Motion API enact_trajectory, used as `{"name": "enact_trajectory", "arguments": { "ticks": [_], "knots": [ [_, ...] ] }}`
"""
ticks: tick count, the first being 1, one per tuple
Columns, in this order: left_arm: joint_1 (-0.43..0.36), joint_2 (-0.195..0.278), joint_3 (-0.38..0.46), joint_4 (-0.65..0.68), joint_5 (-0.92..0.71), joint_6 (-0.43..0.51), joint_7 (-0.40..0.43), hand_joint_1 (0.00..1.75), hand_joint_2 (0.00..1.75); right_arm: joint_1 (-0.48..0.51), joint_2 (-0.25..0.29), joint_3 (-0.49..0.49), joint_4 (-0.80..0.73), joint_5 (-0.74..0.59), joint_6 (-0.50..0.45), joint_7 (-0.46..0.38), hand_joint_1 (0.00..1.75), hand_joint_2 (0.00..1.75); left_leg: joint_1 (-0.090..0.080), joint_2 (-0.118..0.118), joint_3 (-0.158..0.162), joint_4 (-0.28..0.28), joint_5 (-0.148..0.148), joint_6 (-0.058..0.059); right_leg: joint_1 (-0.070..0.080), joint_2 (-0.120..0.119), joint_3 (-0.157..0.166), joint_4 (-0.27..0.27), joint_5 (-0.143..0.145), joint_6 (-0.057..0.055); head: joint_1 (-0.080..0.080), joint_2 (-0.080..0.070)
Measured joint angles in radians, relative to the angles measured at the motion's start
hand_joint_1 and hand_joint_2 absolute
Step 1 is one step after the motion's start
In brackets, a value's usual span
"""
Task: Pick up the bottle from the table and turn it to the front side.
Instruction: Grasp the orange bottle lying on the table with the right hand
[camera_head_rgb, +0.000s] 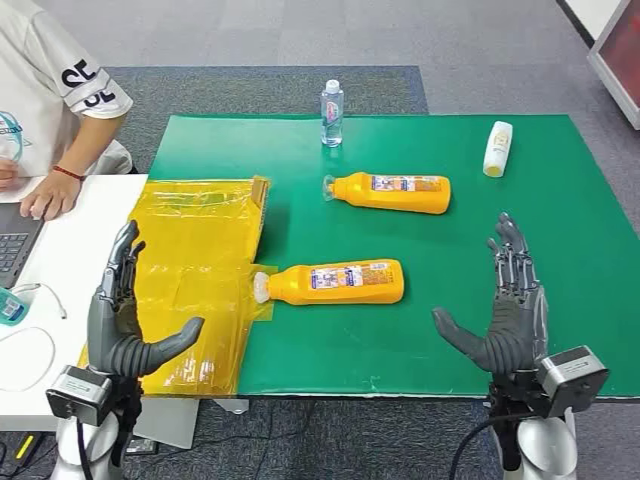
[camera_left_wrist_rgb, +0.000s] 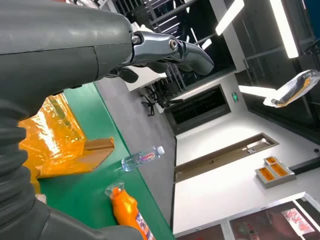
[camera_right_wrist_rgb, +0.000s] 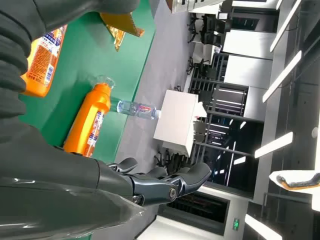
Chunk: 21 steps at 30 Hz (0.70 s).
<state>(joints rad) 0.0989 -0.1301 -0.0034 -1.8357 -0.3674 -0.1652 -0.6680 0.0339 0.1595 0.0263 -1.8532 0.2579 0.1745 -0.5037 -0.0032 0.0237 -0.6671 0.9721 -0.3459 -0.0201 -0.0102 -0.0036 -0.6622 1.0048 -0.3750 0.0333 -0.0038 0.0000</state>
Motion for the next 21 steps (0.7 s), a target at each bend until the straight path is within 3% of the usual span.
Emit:
{"name": "enact_trajectory", "arguments": {
  "ticks": [5,10,14,21],
  "knots": [
    [0.0,0.002,-0.004,0.002,0.0,0.001,0.0,0.0,1.75,0.0,-0.001,0.001,0.003,0.017,-0.007,0.0,0.0,1.75,0.0,0.0,0.0,0.0,0.0,0.0,0.0,0.0,0.0,0.0,0.0,0.0,0.0,0.0],
    [-0.008,0.007,-0.01,0.011,0.007,-0.003,-0.003,0.0,1.75,-0.032,-0.049,0.057,0.047,0.289,-0.055,0.04,0.0,1.75,0.0,0.0,0.0,0.0,0.0,0.0,0.0,0.0,0.0,0.0,0.0,0.0,0.0,0.0],
    [-0.047,0.018,-0.024,0.05,0.026,-0.014,-0.017,0.0,1.75,-0.162,-0.143,0.211,0.229,0.482,-0.079,0.078,0.0,1.75,0.0,0.0,0.0,0.0,0.002,0.001,0.0,0.0,0.0,0.0,0.002,0.001,0.0,0.0],
    [-0.113,0.037,-0.066,0.132,0.047,-0.016,-0.027,0.0,1.75,-0.476,-0.219,0.502,0.574,0.51,-0.056,0.133,0.0,1.75,0.0,0.0,0.0,0.0,0.006,0.001,0.0,0.0,0.0,0.0,0.005,0.001,0.0,0.0]
  ]
}}
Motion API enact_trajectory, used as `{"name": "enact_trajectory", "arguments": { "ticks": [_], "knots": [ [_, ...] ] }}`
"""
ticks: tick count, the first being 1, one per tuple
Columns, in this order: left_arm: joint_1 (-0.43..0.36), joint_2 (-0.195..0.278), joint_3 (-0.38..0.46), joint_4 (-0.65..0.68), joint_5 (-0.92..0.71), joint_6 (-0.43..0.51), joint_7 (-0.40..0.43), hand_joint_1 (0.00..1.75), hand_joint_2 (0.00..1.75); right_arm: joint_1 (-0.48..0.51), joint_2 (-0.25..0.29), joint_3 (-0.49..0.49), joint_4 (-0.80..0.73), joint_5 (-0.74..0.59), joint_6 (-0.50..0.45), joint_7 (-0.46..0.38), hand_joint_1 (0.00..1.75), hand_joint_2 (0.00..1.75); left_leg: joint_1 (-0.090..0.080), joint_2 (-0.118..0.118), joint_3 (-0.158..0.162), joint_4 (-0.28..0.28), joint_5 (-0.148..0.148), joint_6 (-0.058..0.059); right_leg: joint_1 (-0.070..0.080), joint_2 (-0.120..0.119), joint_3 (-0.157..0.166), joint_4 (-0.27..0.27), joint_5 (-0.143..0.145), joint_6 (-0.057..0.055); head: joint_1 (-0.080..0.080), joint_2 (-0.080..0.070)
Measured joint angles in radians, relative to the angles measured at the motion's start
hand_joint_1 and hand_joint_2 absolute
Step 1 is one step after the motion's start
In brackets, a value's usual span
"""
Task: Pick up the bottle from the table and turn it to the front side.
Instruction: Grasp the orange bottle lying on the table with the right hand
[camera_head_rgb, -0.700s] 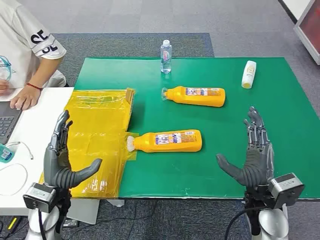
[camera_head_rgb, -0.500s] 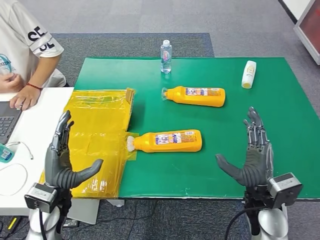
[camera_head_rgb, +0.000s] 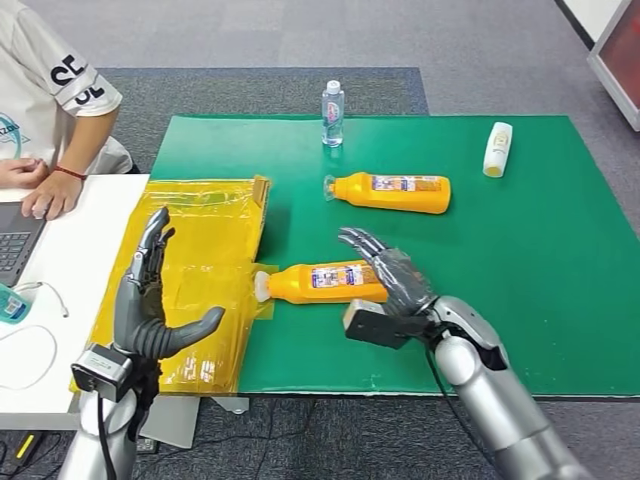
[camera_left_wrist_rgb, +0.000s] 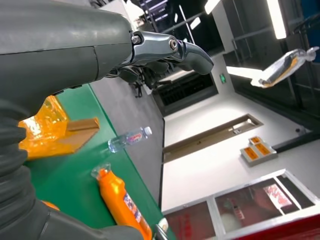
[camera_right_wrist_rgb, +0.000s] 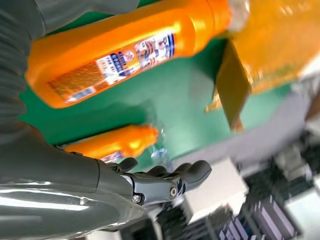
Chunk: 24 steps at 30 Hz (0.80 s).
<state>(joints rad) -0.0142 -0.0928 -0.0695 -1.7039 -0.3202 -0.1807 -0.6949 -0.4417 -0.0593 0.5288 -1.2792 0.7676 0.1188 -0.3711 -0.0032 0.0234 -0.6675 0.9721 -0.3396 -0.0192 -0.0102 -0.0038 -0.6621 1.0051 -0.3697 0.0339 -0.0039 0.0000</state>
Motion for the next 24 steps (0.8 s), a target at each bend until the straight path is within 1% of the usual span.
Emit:
{"name": "enact_trajectory", "arguments": {
  "ticks": [3,8,13,18,24],
  "knots": [
    [-0.014,0.007,-0.014,0.023,0.005,0.002,-0.003,0.0,1.75,-0.104,-0.005,0.098,0.103,-0.004,0.01,0.022,0.0,1.75,0.0,0.0,0.0,0.0,0.0,0.0,0.0,0.0,0.0,0.0,0.0,0.0,0.0,0.0],
    [-0.033,0.015,-0.03,0.049,0.01,0.002,-0.005,0.0,1.75,-0.244,-0.003,0.222,0.227,0.005,0.038,0.06,0.0,1.75,0.0,0.0,-0.001,0.0,0.0,0.0,0.0,0.0,0.0,0.0,0.0,0.0,0.0,0.0],
    [-0.052,0.02,-0.045,0.067,0.012,0.003,-0.006,0.0,1.75,-0.352,0.026,0.332,0.347,0.042,0.097,0.102,0.0,1.75,0.0,0.0,-0.001,0.0,0.0,0.0,0.0,0.0,-0.001,0.0,0.0,0.0,0.0,0.0],
    [-0.062,0.026,-0.052,0.08,0.016,0.01,-0.006,0.0,1.75,-0.418,0.075,0.419,0.484,0.073,0.123,0.122,0.0,1.75,0.0,0.0,-0.001,0.0,0.0,0.0,0.0,0.0,-0.001,0.0,0.0,0.0,0.0,0.0],
    [-0.068,0.034,-0.053,0.092,0.027,0.016,-0.006,0.0,1.75,-0.445,0.115,0.49,0.621,0.064,0.144,0.122,0.0,1.75,0.0,0.0,-0.001,0.0,0.0,0.0,0.0,0.0,-0.001,0.0,0.0,0.0,0.0,0.0]
  ]
}}
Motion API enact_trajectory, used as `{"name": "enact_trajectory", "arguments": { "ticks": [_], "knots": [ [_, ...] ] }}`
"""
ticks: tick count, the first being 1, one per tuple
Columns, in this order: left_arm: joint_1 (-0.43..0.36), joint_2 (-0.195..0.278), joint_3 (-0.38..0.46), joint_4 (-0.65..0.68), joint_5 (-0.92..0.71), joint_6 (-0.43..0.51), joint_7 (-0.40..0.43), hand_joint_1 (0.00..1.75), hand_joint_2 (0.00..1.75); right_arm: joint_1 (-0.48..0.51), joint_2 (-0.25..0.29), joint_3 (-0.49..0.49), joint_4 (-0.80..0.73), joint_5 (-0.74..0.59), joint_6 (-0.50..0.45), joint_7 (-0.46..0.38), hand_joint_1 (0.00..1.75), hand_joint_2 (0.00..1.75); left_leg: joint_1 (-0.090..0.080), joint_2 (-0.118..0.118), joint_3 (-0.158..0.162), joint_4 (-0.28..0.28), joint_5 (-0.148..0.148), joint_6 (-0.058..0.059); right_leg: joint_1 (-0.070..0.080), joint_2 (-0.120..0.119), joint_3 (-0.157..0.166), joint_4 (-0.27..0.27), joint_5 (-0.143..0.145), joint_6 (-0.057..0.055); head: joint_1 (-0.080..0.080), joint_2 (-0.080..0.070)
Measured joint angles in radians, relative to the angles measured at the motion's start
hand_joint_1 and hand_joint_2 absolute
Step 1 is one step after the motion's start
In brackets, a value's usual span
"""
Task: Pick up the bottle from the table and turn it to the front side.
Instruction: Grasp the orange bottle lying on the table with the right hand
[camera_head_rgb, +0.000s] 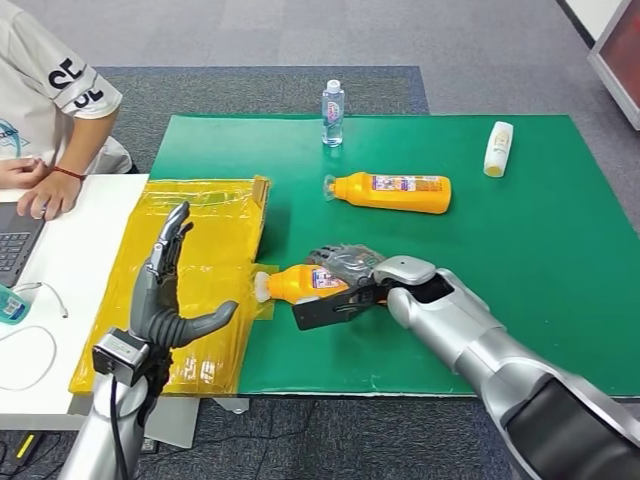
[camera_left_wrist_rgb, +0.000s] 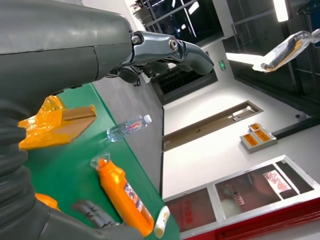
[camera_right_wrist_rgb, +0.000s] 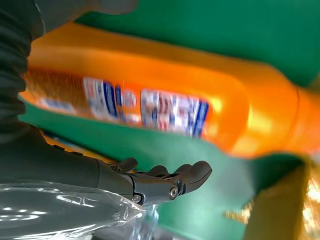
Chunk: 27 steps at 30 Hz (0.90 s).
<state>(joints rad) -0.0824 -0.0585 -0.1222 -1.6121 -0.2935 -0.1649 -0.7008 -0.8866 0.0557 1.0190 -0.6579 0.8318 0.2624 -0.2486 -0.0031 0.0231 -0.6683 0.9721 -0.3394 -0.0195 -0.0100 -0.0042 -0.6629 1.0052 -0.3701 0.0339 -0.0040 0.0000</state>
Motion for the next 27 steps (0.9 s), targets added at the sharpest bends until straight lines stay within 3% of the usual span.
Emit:
{"name": "enact_trajectory", "arguments": {
  "ticks": [11,27],
  "knots": [
    [-0.011,0.006,-0.005,0.018,0.008,-0.003,0.0,0.0,1.75,-0.022,0.033,0.074,0.128,0.019,-0.009,0.069,0.0,1.75,0.0,0.0,0.001,0.0,0.0,0.0,0.0,0.0,0.0,0.0,0.0,0.0,0.0,0.0],
    [-0.01,0.006,-0.003,0.029,-0.01,-0.018,0.0,0.0,1.75,-0.039,0.031,0.041,0.16,0.01,-0.069,0.136,0.0,1.75,0.0,0.0,0.0,0.0,0.0,0.0,0.0,0.0,0.0,0.0,0.0,0.0,0.0,0.0]
  ]
}}
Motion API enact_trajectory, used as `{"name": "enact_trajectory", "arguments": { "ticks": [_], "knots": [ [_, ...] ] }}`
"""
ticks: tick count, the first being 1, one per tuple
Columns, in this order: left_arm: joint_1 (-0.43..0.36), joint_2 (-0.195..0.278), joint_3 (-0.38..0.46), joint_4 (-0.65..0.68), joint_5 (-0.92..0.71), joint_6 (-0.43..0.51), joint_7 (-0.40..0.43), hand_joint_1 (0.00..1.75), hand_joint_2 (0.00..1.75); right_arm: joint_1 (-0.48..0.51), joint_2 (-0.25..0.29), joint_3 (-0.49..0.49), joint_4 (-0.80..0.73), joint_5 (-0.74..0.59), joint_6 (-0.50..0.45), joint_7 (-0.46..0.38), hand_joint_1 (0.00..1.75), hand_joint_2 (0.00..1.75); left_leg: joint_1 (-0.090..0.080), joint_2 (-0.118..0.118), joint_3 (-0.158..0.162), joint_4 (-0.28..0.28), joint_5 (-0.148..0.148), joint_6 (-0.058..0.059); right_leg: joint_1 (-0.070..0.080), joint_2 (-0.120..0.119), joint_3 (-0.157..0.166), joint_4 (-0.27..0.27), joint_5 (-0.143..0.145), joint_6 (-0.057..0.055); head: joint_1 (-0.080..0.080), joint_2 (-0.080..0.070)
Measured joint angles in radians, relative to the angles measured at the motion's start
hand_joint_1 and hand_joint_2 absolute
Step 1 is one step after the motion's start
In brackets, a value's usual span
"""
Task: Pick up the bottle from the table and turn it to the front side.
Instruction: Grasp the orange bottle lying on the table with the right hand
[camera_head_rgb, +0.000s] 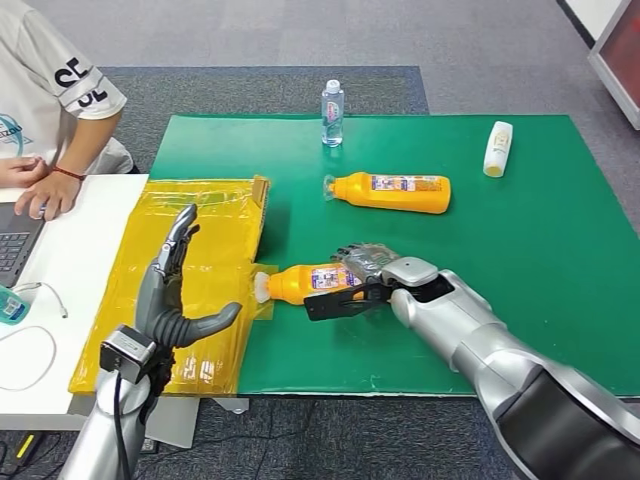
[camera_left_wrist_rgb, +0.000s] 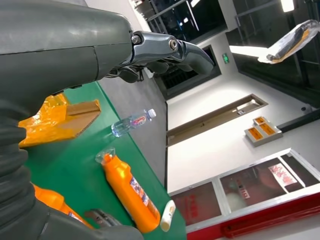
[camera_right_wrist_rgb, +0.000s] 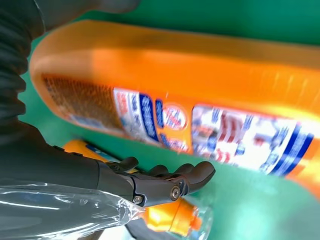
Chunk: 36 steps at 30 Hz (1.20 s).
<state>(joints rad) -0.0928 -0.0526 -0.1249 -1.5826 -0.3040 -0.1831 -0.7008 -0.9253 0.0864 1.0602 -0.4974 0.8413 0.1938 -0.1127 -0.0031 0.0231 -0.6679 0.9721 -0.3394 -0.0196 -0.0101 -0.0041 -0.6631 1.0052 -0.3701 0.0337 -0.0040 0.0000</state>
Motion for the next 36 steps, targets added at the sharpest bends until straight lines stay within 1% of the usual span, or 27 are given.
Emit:
{"name": "enact_trajectory", "arguments": {
  "ticks": [8,12,22,31,32,35,36],
  "knots": [
    [0.003,-0.003,0.006,0.0,-0.001,-0.004,0.0,0.0,1.75,-0.005,-0.019,-0.059,-0.005,-0.019,-0.018,-0.006,0.0,1.75,0.0,0.0,0.0,0.0,0.0,0.0,0.0,0.0,0.0,0.0,0.0,0.0,0.0,0.0],
    [0.007,-0.004,0.007,0.0,-0.001,-0.005,0.0,0.0,1.75,-0.013,-0.032,-0.079,-0.009,-0.011,0.012,-0.003,0.0,1.75,0.0,0.0,0.0,0.0,0.0,0.0,0.0,0.0,0.0,0.0,0.0,0.0,0.0,0.0],
    [0.007,-0.007,0.008,0.002,0.002,-0.002,0.0,0.0,1.75,-0.012,-0.036,-0.073,0.014,0.062,0.107,0.008,0.0,1.75,0.0,0.0,0.0,0.0,0.0,0.0,0.0,0.0,0.0,0.0,0.0,0.0,0.0,0.0],
    [0.005,-0.007,0.008,0.008,0.01,0.003,0.0,0.0,1.75,-0.012,-0.035,-0.061,0.052,0.086,0.124,0.015,0.0,1.75,0.0,0.0,0.0,0.0,0.0,0.0,0.0,0.0,0.0,0.0,0.0,0.0,0.0,0.0],
    [0.005,-0.007,0.008,0.008,0.011,0.003,0.0,0.0,1.75,-0.011,-0.035,-0.061,0.055,0.085,0.124,0.015,0.1,1.75,0.0,0.0,0.0,0.0,0.0,0.0,0.0,0.0,0.0,0.0,0.0,0.0,0.0,0.0],
    [0.004,-0.007,0.008,0.01,0.014,0.004,0.0,0.0,1.75,-0.007,-0.035,-0.061,0.061,0.074,0.11,0.012,1.4,1.75,0.0,0.0,0.0,0.0,0.0,0.0,0.0,0.0,0.0,0.0,0.0,0.0,0.0,0.0],
    [0.003,-0.006,0.008,0.01,0.015,0.005,0.0,0.0,1.75,-0.004,-0.035,-0.061,0.062,0.068,0.098,0.009,1.75,1.75,0.0,0.0,0.0,0.0,0.0,0.0,0.0,0.0,0.0,0.0,0.0,0.0,0.0,0.0]
  ]
}}
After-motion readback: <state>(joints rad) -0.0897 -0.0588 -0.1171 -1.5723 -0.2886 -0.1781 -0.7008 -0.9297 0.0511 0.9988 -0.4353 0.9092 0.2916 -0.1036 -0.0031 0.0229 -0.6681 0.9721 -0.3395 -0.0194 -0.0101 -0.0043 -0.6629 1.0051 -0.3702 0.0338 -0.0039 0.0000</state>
